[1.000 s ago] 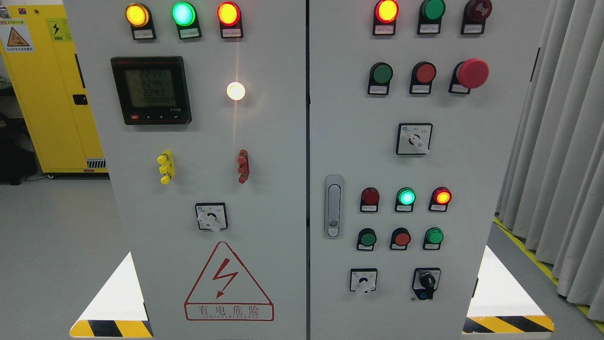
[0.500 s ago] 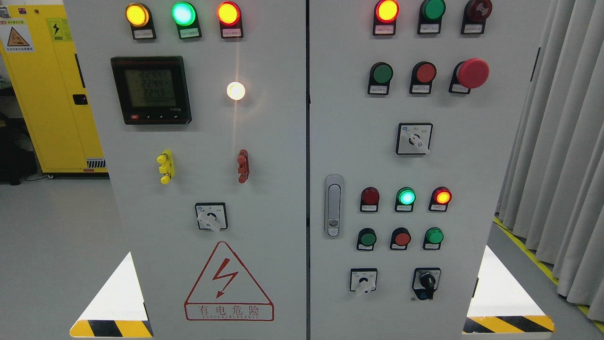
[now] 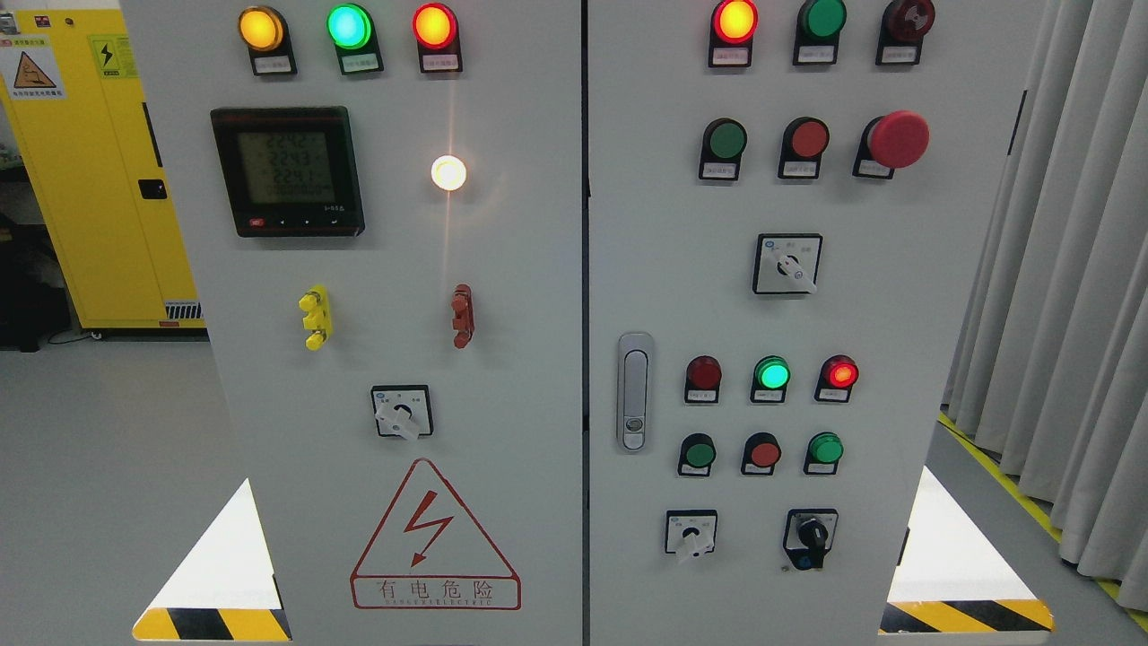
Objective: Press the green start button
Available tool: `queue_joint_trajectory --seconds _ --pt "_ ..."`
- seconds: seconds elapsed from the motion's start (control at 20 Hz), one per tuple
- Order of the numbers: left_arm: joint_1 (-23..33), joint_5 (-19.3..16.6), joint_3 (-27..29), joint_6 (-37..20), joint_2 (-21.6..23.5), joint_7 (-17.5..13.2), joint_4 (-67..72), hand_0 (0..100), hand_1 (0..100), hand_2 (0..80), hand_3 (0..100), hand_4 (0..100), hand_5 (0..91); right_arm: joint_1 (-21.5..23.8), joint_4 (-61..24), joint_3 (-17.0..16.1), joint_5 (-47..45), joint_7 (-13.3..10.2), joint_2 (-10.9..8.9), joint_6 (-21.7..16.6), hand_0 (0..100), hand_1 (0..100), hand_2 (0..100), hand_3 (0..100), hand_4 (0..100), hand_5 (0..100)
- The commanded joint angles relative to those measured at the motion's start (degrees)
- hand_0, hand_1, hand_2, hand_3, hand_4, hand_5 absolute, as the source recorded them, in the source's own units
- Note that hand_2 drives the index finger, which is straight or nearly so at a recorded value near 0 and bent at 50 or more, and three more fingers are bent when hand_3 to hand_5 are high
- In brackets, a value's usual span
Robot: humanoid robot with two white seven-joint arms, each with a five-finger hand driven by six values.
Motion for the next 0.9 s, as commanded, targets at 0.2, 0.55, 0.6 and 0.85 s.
queue_joint_trajectory --seconds 0.2,0.55,0.6,0.85 --pt "-1.5 0.0 0.1 0.0 -0.7 0.0 -1.4 12 56 0.0 0 0 0.0 2.5 -42.2 -3.0 15.0 0.1 0.89 -9.8 24 50 0 28 32 21" --pt "-1.5 0.0 0.1 0.0 -3.4 0.0 -1.5 12 56 0.0 0 0 0.0 -3.0 -48.8 -2.8 24.4 0.6 0.89 -10.9 28 55 0 42 49 39" --pt "-1.5 0.0 0.1 0.0 -3.8 0.0 -1.4 12 56 0.0 0 0 0.0 -3.9 -49.2 -2.9 25.1 0.6 0.89 -11.7 29 56 0 47 53 43" --pt "-1.5 0.0 0.0 0.0 -4.7 0.0 -1.4 12 56 0.0 0 0 0.0 -10.7 -49.9 -3.0 29.2 0.6 0.80 -12.6 30 59 0 61 64 52"
